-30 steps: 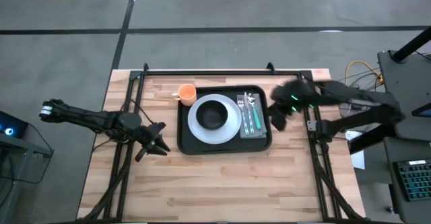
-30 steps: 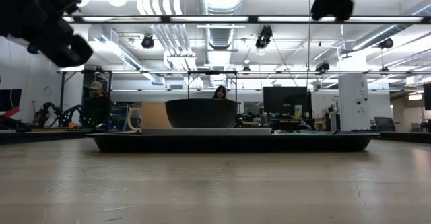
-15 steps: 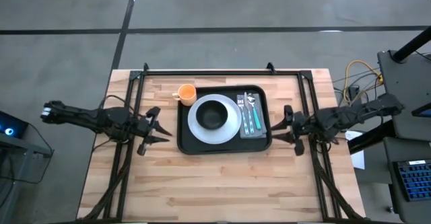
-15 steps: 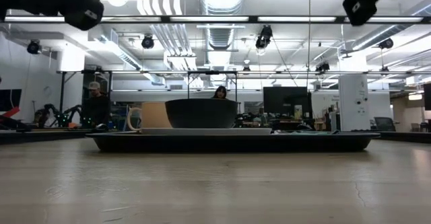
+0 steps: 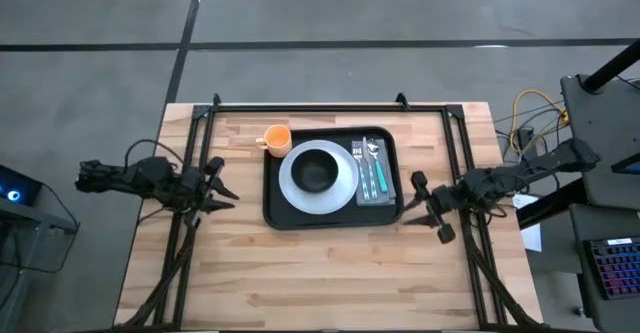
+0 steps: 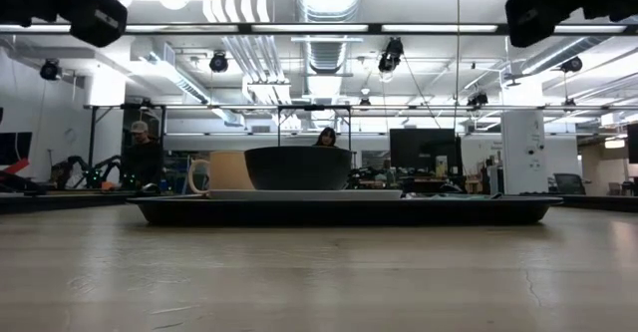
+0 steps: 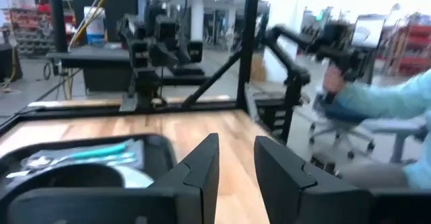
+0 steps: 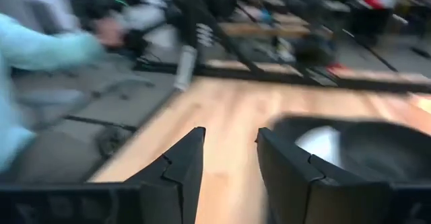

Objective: Set up tray
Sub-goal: Return to Home Position

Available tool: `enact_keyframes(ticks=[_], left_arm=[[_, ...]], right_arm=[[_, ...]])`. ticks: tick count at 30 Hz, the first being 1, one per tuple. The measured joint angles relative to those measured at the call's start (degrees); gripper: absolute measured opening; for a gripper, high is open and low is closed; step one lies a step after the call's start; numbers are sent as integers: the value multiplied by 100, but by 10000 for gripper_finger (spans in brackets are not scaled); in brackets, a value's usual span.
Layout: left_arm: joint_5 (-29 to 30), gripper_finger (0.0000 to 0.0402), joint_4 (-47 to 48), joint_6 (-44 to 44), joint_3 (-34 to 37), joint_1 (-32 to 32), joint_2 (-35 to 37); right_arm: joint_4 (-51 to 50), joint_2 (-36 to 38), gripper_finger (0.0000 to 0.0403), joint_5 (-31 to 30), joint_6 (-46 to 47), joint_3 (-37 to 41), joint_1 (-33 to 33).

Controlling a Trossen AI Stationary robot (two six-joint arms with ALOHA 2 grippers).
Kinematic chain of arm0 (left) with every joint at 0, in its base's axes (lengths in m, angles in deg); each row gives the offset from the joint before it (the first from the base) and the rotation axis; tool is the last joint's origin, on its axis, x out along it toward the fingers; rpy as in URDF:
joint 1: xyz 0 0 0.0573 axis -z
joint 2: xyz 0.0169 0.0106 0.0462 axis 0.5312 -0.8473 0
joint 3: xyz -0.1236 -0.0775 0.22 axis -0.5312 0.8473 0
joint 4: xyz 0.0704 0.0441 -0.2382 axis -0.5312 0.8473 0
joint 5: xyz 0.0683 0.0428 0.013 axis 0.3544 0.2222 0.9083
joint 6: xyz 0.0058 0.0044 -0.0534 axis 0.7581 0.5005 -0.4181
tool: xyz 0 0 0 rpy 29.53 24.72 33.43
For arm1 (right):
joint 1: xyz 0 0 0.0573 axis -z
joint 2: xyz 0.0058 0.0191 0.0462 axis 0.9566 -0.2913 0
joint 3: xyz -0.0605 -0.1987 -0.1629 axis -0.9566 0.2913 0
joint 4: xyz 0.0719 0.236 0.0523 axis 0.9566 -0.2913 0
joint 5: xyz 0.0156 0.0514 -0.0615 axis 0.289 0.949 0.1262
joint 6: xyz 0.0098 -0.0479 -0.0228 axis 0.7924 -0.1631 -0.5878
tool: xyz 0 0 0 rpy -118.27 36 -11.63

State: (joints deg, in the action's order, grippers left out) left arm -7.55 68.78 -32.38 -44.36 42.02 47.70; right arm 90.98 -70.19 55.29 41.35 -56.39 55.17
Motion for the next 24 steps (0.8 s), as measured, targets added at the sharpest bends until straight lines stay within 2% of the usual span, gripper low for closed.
enact_keyframes(ticks=[3,7,10,16,24], left_arm=[[-55,76,-56,-216,184,0,293],[-108,76,-161,-421,487,0,594],[-110,76,-300,-518,728,0,820],[-109,76,-641,-529,1147,0,847],[151,76,-1019,-469,1439,1,854]], right_arm=[[919,31,123,464,15,353,0],[1179,90,120,985,8,721,-2],[1303,135,123,1000,25,963,2],[2584,175,131,999,150,1556,2],[2573,209,127,880,129,1602,2]])
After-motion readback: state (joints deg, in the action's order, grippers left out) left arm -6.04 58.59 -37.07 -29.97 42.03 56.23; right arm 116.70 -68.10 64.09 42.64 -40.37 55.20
